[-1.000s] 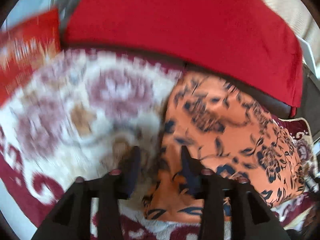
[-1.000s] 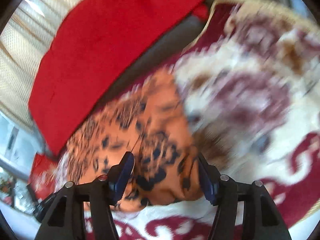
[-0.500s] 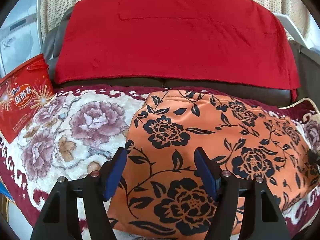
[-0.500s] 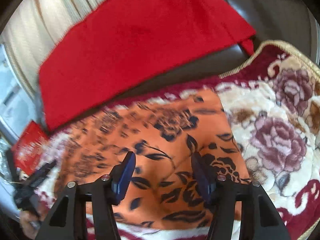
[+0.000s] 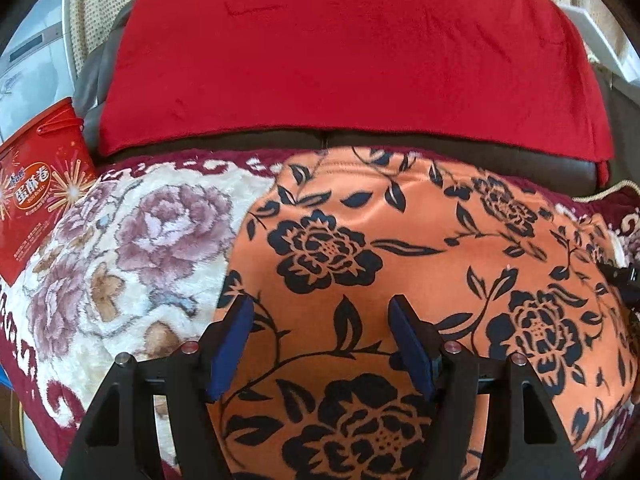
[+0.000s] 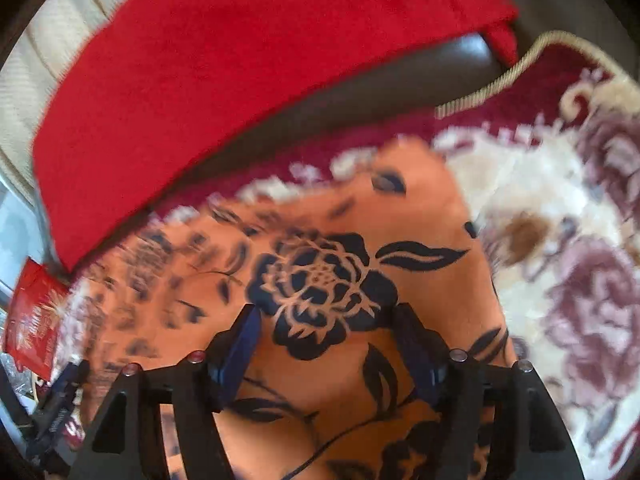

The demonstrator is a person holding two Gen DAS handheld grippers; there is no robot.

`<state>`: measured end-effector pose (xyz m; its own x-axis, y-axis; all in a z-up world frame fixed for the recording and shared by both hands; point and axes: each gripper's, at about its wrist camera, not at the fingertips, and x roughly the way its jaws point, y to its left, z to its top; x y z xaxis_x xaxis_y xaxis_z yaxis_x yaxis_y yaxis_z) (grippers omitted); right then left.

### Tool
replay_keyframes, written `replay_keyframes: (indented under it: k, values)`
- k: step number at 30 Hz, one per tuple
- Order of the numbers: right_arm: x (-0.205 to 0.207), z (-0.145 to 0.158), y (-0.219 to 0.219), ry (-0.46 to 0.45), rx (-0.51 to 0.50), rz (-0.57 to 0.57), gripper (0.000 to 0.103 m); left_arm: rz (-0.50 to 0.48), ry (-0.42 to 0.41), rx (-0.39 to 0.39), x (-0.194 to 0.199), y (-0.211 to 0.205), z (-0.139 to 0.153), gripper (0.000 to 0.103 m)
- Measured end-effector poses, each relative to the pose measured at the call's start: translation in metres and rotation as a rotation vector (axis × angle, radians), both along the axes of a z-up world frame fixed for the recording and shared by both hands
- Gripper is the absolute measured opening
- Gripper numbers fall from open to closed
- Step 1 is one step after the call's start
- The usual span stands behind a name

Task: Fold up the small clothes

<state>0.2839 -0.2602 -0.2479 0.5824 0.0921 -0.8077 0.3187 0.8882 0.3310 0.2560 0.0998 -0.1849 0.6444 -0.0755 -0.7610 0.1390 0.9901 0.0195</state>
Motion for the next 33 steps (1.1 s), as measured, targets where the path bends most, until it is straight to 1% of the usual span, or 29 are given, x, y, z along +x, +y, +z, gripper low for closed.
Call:
replay_keyframes:
  k: [1,2,3,4,6,8,10,12,15,16,18,20,22,23,24,25,26,28,29,31,33]
  values:
    - [0.0,0.001,0.002,-0.015,-0.022,0.0,0.075,-0.001,0.017,0.01,0.003,-0.003,-0.005,0.071]
    - [0.002,0.003,0.007,-0.007,-0.052,0.015,0.075,0.002,0.025,0.025,0.004,-0.006,-0.008,0.074]
    - [0.002,0.005,0.01,-0.006,-0.072,0.023,0.075,0.007,0.022,0.04,0.005,-0.009,-0.009,0.075]
    - [0.0,0.004,0.01,-0.012,-0.071,0.022,0.075,0.013,0.014,0.053,0.005,-0.01,-0.01,0.078]
    - [-0.003,0.003,0.005,-0.029,-0.035,0.009,0.075,0.027,0.012,0.064,0.005,-0.013,-0.011,0.081]
    - [-0.004,0.003,0.002,-0.028,-0.017,0.012,0.075,0.058,0.025,0.072,0.007,-0.013,-0.015,0.089]
    - [-0.005,0.005,-0.003,-0.046,0.019,0.001,0.075,0.1,0.03,0.065,0.008,-0.011,-0.017,0.093]
    - [-0.015,0.013,-0.009,-0.077,0.058,-0.006,0.075,0.115,0.024,0.068,0.007,-0.01,-0.018,0.094]
    - [-0.041,0.027,-0.02,-0.158,0.108,-0.029,0.075,0.109,0.013,0.09,0.004,-0.011,-0.016,0.094]
    - [-0.053,0.034,-0.023,-0.202,0.129,-0.028,0.075,0.102,0.013,0.096,0.003,-0.012,-0.014,0.094]
    - [-0.068,0.044,-0.026,-0.256,0.13,-0.016,0.075,0.073,0.017,0.116,-0.002,-0.016,-0.009,0.094]
    - [-0.077,0.047,-0.024,-0.261,0.111,-0.001,0.075,0.017,0.011,0.141,-0.012,-0.021,0.001,0.094]
    - [-0.083,0.036,-0.024,-0.208,0.121,-0.004,0.075,-0.022,-0.008,0.123,-0.023,-0.022,0.007,0.094]
    - [-0.083,0.025,-0.025,-0.156,0.147,-0.009,0.075,-0.03,-0.018,0.106,-0.028,-0.022,0.008,0.095]
    - [-0.083,0.005,-0.027,-0.057,0.189,-0.026,0.075,-0.032,-0.022,0.094,-0.031,-0.023,0.007,0.095]
    - [-0.087,-0.001,-0.028,-0.055,0.203,-0.044,0.073,-0.023,-0.016,0.088,-0.032,-0.025,0.001,0.096]
    - [-0.093,0.001,-0.027,-0.091,0.195,-0.059,0.073,-0.013,-0.012,0.079,-0.033,-0.026,-0.004,0.096]
    - [-0.103,0.015,-0.021,-0.128,0.168,-0.054,0.073,0.009,-0.023,0.035,-0.036,-0.021,-0.006,0.096]
    - [-0.111,0.022,-0.018,-0.172,0.16,-0.045,0.073,0.018,-0.01,0.012,-0.036,-0.018,-0.004,0.096]
    - [-0.124,0.03,-0.011,-0.233,0.169,-0.023,0.073,0.015,0.015,0.014,-0.036,-0.017,0.003,0.096]
    - [-0.133,0.032,-0.004,-0.25,0.168,-0.011,0.073,0.023,-0.037,0.021,-0.044,-0.017,0.015,0.096]
